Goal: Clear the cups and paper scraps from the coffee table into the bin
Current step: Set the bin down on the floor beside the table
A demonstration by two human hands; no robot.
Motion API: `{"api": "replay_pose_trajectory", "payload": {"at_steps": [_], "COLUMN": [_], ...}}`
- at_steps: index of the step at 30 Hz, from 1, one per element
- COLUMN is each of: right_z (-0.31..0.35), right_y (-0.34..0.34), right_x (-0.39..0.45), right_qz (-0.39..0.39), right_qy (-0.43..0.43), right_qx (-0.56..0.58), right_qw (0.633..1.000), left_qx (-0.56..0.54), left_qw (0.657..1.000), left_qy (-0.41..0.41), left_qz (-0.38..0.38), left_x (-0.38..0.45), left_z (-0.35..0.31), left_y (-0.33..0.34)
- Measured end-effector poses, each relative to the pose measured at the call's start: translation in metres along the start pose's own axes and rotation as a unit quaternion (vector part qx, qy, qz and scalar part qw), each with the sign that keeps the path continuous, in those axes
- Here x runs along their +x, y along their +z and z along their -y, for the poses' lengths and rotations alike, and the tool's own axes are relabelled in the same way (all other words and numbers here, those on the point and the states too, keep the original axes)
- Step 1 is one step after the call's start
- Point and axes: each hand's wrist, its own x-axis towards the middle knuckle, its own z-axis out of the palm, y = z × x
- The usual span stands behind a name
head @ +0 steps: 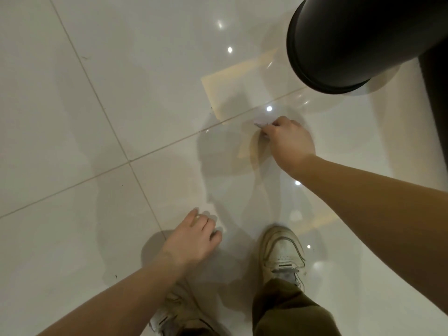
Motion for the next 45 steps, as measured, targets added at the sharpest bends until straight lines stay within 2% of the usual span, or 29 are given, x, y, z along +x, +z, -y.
{"api": "replay_pose_trajectory", "payload": {"at_steps": [4, 8, 12, 17, 24, 29, 34, 40, 45], "right_z": [-0.005, -0.001, 0.012, 0.033, 0.026, 0.005, -0.013, -0.023, -0.034], "right_y": [-0.012, -0.053, -0.116, -0.198, -0.322, -0.392, -0.427, -0.450, -0.459], "right_x": [-0.017, -0.048, -0.085, -0.130, -0.162, -0.178, -0.178, -0.170, -0.157], "right_qz": [0.035, 0.048, 0.056, 0.105, 0.083, 0.064, 0.058, 0.062, 0.005], "right_qy": [-0.007, -0.012, -0.035, -0.057, -0.042, -0.026, 0.012, 0.077, 0.132], "right_qx": [-0.003, 0.019, 0.032, 0.048, 0.085, 0.088, 0.100, 0.130, 0.148], "right_qw": [0.999, 0.999, 0.997, 0.992, 0.992, 0.994, 0.993, 0.987, 0.980], "left_qx": [-0.027, -0.083, -0.107, -0.116, -0.128, -0.127, -0.198, -0.218, -0.239], "left_qw": [0.999, 0.995, 0.993, 0.992, 0.990, 0.988, 0.970, 0.965, 0.959], "left_qy": [-0.016, -0.057, -0.041, -0.043, -0.056, -0.076, -0.122, -0.115, -0.116], "left_qz": [-0.038, -0.016, 0.014, -0.022, -0.035, -0.050, -0.075, -0.087, -0.097], "left_x": [-0.002, -0.011, -0.026, -0.048, -0.074, -0.080, -0.072, -0.050, -0.026], "left_z": [0.002, -0.006, -0.008, 0.004, 0.029, 0.042, 0.056, 0.086, 0.111], "left_y": [-0.018, -0.065, -0.137, -0.235, -0.363, -0.430, -0.476, -0.504, -0.522]}}
